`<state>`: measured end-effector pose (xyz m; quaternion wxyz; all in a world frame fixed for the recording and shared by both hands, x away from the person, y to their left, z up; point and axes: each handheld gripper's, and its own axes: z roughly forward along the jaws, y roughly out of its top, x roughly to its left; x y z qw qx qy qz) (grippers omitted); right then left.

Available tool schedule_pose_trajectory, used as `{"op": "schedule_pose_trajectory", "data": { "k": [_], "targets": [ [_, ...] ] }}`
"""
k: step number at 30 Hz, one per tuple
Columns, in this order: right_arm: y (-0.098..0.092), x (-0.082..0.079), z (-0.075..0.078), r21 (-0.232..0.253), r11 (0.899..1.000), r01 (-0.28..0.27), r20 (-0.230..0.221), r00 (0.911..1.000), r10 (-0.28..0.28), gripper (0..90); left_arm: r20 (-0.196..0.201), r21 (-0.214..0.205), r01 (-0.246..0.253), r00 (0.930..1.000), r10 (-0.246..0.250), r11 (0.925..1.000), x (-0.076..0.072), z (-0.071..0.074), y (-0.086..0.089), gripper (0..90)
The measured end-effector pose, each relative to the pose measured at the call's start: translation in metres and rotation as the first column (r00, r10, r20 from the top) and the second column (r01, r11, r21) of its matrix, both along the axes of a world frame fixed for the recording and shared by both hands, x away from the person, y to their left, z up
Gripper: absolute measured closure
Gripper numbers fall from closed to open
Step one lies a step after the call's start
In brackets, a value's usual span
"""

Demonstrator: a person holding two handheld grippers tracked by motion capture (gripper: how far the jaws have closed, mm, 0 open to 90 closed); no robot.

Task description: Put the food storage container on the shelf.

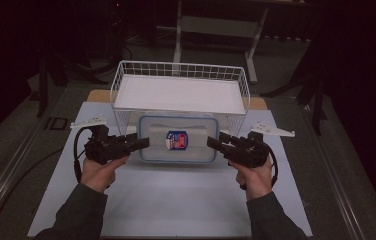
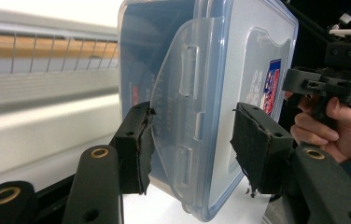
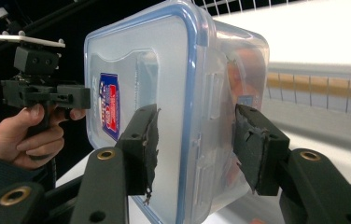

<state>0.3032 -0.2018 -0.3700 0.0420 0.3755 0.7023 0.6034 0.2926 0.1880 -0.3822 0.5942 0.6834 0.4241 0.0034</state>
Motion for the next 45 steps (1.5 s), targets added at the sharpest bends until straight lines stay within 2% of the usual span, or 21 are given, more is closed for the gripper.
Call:
{"op": "schedule_pose_trajectory", "data": {
  "k": [6, 9, 10, 15, 16, 21, 22, 27, 33, 36, 39, 43, 45],
  "targets": [
    [0.0, 0.01, 0.015, 0.012, 1.0, 0.007, 0.034, 0.9994, -0.007, 51.0, 0.028, -0.011, -0.005, 0.9996, 0.005, 0.9999, 0.011, 0.014, -0.001, 49.2],
    [0.0, 0.012, 0.017, 0.012, 1.0, 0.008, 0.04, 0.9992, -0.009, 51.0, 0.033, -0.01, -0.005, 0.9994, 0.006, 0.9999, 0.013, 0.016, -0.001, 49.2],
    [0.0, 0.018, 0.024, 0.013, 1.0, 0.01, 0.055, 0.9984, -0.011, 51.0, 0.047, -0.015, -0.007, 0.9989, 0.008, 0.9999, 0.019, 0.022, -0.001, 49.2],
    [-0.001, 0.026, 0.033, 0.02, 1.0, 0.014, 0.077, 0.9969, -0.015, 51.1, 0.055, -0.021, -0.008, 0.9984, 0.01, 0.9997, 0.029, 0.03, -0.001, 49.2],
    [0.0, 0.031, 0.036, 0.023, 1.0, 0.019, 0.083, 0.9964, -0.021, 51.1, 0.062, -0.027, -0.007, 0.9981, 0.009, 0.9996, 0.037, 0.034, -0.001, 49.2],
    [0.0, 0.039, 0.041, 0.019, 1.0, 0.023, 0.088, 0.9958, -0.025, 51.1, 0.065, -0.022, -0.004, 0.9978, 0.005, 0.9997, 0.042, 0.035, 0.0, 49.2],
    [0.001, 0.044, 0.043, 0.013, 0.999, 0.031, 0.089, 0.9955, -0.032, 51.1, 0.077, -0.043, -0.003, 0.997, 0.006, 0.9991, 0.053, 0.037, 0.001, 49.3],
    [0.001, 0.053, 0.047, 0.008, 0.999, 0.038, 0.094, 0.9948, -0.038, 51.1, 0.077, -0.051, -0.007, 0.997, 0.01, 0.9987, 0.064, 0.04, 0.0, 49.4],
    [-0.002, 0.075, 0.045, 0.031, 0.999, 0.044, 0.088, 0.9951, -0.047, 51.0, 0.075, -0.038, -0.018, 0.997, 0.021, 0.9991, 0.081, 0.045, -0.003, 49.4],
    [-0.003, 0.084, 0.043, 0.044, 0.997, 0.06, 0.073, 0.9953, -0.064, 50.9, 0.06, -0.043, -0.031, 0.9977, 0.033, 0.9986, 0.094, 0.046, -0.005, 49.5],
    [-0.003, 0.089, 0.042, 0.044, 0.997, 0.065, 0.066, 0.9955, -0.068, 50.9, 0.054, -0.048, -0.04, 0.9976, 0.043, 0.998, 0.099, 0.048, -0.005, 49.6],
    [-0.002, 0.096, 0.039, 0.022, 0.997, 0.075, 0.048, 0.9959, -0.076, 50.6, 0.037, -0.048, -0.058, 0.9975, 0.06, 0.9971, 0.108, 0.047, -0.007, 49.4],
    [-0.002, 0.101, 0.038, 0.025, 0.996, 0.085, 0.041, 0.9955, -0.086, 50.6, 0.025, -0.064, -0.062, 0.9977, 0.064, 0.9961, 0.111, 0.044, -0.007, 49.4]
  ]
}}
